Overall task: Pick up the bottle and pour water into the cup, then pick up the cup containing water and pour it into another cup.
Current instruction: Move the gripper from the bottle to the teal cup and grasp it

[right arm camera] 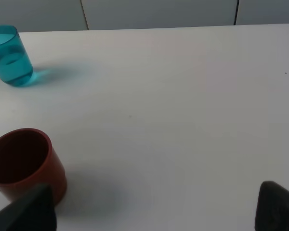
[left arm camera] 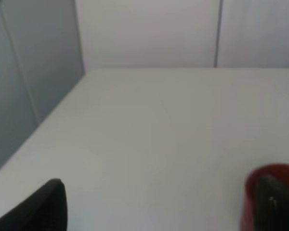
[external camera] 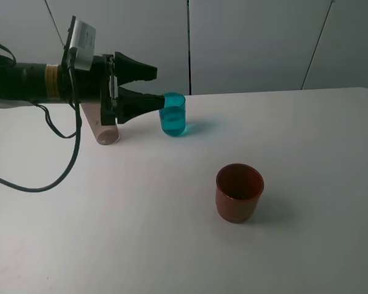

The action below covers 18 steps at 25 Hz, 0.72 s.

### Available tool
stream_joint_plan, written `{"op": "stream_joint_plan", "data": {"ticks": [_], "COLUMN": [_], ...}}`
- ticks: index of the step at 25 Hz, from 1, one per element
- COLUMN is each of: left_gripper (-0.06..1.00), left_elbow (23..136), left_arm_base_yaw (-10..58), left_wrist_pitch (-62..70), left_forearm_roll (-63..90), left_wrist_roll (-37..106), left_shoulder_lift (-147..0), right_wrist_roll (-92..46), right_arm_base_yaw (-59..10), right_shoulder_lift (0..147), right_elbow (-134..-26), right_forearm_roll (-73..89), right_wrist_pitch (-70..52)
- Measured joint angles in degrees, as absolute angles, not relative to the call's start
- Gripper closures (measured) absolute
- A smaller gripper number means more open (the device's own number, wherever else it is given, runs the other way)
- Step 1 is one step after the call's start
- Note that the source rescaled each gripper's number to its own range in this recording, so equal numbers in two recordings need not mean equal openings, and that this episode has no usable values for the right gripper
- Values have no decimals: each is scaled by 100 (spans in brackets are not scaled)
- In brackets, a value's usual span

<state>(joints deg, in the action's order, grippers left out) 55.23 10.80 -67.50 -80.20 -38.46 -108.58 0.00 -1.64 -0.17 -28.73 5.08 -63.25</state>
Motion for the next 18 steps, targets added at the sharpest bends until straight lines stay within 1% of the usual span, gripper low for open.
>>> {"op": "stream_joint_plan", "data": {"ticks": [6,9,11,15,18], "left_gripper": [1,1,1,1,1], "left_elbow": [5171,5164,5164,5158,5158], "left_arm_base_yaw": [1080,1164,1357,2007,2484], "left_wrist_pitch": [-6797,-6422,-5990,-4897,-4369], "left_forearm_roll": [-7861,-7355,-6834,-5039,-3324], "left_wrist_roll": [-3742,-3742,-3742,-3612,-2698], "left_shoulder_lift": [-11389,-11478,-11555,-11687,-11768], "right_wrist_roll": [0,0,0,0,0], "right_arm_base_yaw": [-164,-164,-164,-164,-164], "right_shoulder_lift": [-17,-17,-17,-17,-17], "right_elbow": [-2873,-2873,-2873,-2873,-2873], "right_forearm_roll": [508,508,508,508,508], "right_wrist_pitch": [-6325,-6325,-6325,-6325,-6325]}}
